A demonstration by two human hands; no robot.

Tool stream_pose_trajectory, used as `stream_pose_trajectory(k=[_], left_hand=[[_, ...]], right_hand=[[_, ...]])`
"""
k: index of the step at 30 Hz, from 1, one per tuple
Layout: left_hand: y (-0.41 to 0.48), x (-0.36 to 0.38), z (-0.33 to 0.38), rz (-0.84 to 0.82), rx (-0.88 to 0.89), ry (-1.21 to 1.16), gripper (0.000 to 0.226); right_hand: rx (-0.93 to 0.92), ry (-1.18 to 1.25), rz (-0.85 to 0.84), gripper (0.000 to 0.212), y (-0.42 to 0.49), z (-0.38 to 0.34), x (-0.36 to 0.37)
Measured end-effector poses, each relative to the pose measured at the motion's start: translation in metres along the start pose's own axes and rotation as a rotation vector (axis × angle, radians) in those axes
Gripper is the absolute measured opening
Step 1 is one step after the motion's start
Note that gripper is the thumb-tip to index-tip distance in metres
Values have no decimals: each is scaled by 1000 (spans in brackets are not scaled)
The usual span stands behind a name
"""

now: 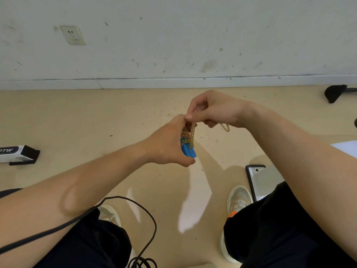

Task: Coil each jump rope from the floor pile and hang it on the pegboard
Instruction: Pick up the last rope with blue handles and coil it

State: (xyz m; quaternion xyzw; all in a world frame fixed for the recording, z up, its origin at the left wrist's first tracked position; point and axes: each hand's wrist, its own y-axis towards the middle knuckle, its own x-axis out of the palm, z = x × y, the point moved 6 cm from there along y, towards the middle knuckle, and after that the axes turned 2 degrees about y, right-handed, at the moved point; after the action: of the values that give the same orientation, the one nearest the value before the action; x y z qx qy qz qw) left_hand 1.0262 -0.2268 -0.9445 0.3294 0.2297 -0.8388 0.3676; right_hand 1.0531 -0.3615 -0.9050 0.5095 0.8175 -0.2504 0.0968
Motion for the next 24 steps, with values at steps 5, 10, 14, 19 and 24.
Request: stream_pose_trajectory(k=[5,10,14,19,24], left_hand=[[-2,-9,-1,-14,32,51,80],[-1,-6,-5,10,69,132,77],[-3,-9,-1,35,96,60,77],[-7,-30,1,111,29,-73,89],[-8,-32,7,130,12,-233,98]], right_hand=[[171,446,-289,22,-5,10,6],[172,573,-408,30,-10,1,19],[99,841,-496,43,-9,-3,26],[-109,1021,-293,19,-1,-6,23],[-146,984,63,24,6,-12,21]])
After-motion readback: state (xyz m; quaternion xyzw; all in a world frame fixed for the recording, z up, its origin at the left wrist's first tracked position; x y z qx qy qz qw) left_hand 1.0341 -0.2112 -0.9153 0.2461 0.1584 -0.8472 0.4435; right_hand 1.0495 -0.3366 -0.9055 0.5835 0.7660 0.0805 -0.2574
